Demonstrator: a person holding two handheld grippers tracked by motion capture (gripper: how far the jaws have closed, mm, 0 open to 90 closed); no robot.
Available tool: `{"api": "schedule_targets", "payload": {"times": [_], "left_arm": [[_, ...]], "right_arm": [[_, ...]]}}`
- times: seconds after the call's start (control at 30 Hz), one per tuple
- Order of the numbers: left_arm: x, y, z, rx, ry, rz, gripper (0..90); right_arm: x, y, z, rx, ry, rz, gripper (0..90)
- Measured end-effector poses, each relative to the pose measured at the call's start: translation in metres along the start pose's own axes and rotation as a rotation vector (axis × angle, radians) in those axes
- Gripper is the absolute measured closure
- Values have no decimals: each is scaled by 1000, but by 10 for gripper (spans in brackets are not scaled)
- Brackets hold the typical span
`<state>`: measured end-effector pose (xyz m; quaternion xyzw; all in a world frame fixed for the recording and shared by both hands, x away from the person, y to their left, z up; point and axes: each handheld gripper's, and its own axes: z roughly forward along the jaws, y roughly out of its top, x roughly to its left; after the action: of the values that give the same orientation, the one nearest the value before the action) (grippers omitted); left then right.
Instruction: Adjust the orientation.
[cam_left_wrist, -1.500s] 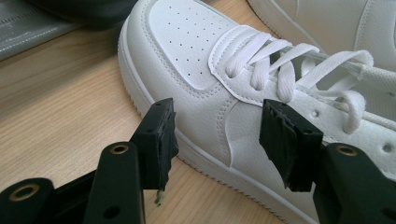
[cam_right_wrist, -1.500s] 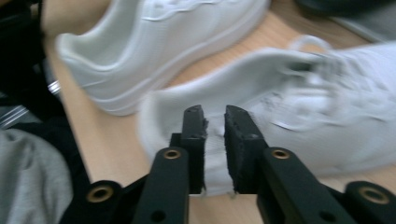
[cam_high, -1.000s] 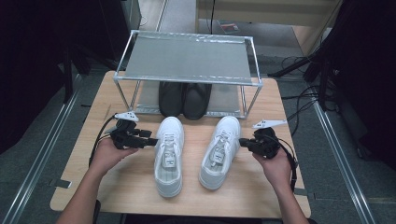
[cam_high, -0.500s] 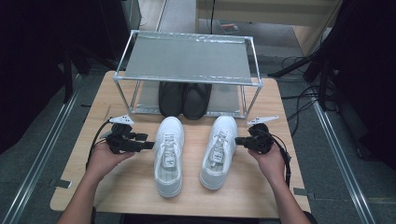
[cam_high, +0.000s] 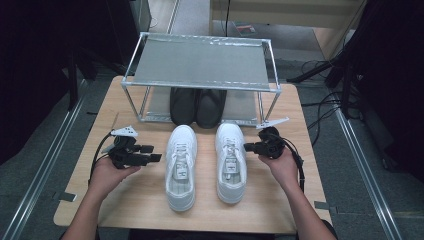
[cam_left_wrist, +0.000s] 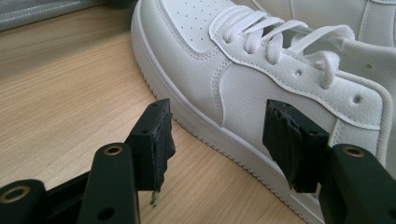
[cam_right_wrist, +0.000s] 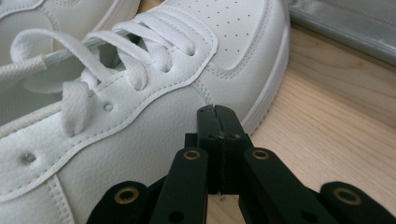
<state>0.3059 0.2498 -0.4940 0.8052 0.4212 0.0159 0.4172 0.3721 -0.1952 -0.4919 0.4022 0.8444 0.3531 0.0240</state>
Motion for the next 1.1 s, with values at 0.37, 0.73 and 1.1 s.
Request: {"api": "schedule_targets", "payload": {"times": [0.37,0.73,1.1], "left_arm": [[-6,-1,7,15,-3,-1,468],[-10,-1,15,45,-16,20,509],[-10,-2,17,67,-16,27,510]], "right_arm": [[3,7,5,17,2,-34,900],[-14,24,19,-16,-53,-4,900],[7,25,27,10,-30,-84,900]]}}
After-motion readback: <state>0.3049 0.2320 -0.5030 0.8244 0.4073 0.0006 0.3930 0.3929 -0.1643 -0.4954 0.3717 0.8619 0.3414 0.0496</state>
